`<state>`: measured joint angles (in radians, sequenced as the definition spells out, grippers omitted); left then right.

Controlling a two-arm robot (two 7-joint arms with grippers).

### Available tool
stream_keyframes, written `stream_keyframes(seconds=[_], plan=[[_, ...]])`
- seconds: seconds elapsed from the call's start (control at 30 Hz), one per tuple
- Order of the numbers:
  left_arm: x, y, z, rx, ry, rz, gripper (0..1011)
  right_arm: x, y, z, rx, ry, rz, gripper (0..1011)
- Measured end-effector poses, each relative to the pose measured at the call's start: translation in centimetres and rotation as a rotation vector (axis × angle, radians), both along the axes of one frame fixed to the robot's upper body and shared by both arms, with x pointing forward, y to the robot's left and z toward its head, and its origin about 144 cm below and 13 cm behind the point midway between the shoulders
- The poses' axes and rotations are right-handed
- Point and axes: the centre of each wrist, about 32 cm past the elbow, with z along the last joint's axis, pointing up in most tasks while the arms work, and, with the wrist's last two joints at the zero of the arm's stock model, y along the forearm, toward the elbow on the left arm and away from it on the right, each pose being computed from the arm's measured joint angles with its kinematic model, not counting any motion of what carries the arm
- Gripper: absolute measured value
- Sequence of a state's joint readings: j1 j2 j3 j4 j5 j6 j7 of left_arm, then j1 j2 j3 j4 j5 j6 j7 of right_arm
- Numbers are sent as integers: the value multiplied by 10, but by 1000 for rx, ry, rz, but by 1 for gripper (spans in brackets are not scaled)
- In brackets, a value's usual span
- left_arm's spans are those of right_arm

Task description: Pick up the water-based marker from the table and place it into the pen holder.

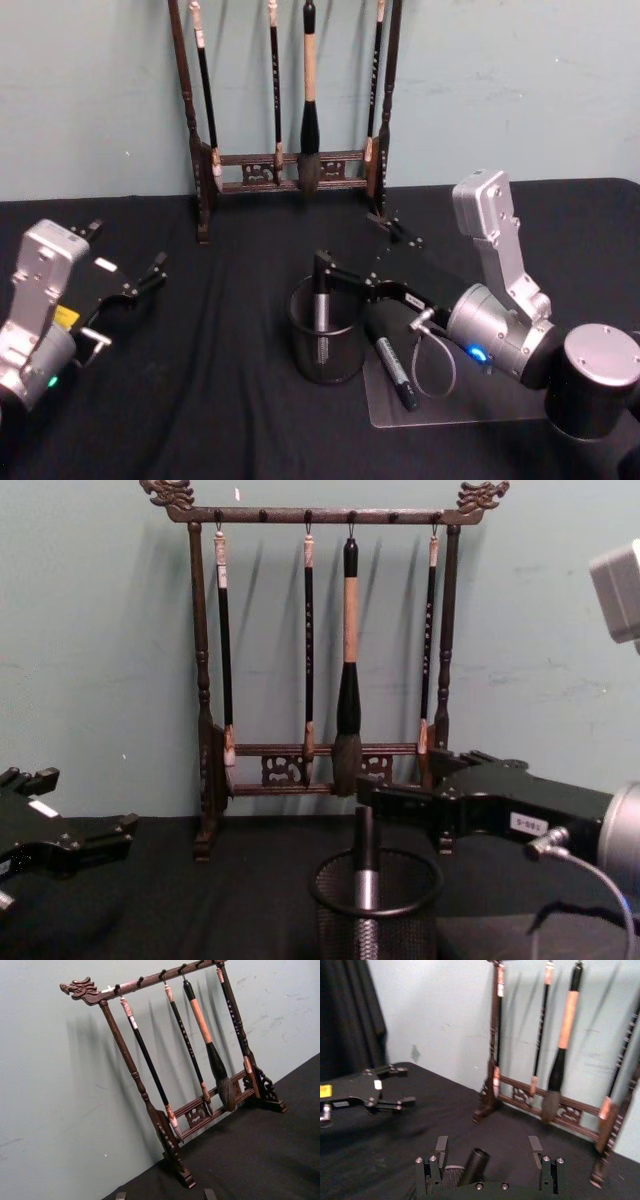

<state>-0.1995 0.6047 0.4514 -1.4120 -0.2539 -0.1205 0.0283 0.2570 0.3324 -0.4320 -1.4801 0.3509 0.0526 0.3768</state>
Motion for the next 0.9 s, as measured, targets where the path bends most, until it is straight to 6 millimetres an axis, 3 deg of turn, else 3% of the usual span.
stream_keyframes(seconds=[0.53,0.9], plan=[[0,0,0,0,0,0,1009,-33,-2,16,-55,6,-153,1000],[0,0,0,0,0,0,1009,-47,-10,17,-91,48,-173,1000]])
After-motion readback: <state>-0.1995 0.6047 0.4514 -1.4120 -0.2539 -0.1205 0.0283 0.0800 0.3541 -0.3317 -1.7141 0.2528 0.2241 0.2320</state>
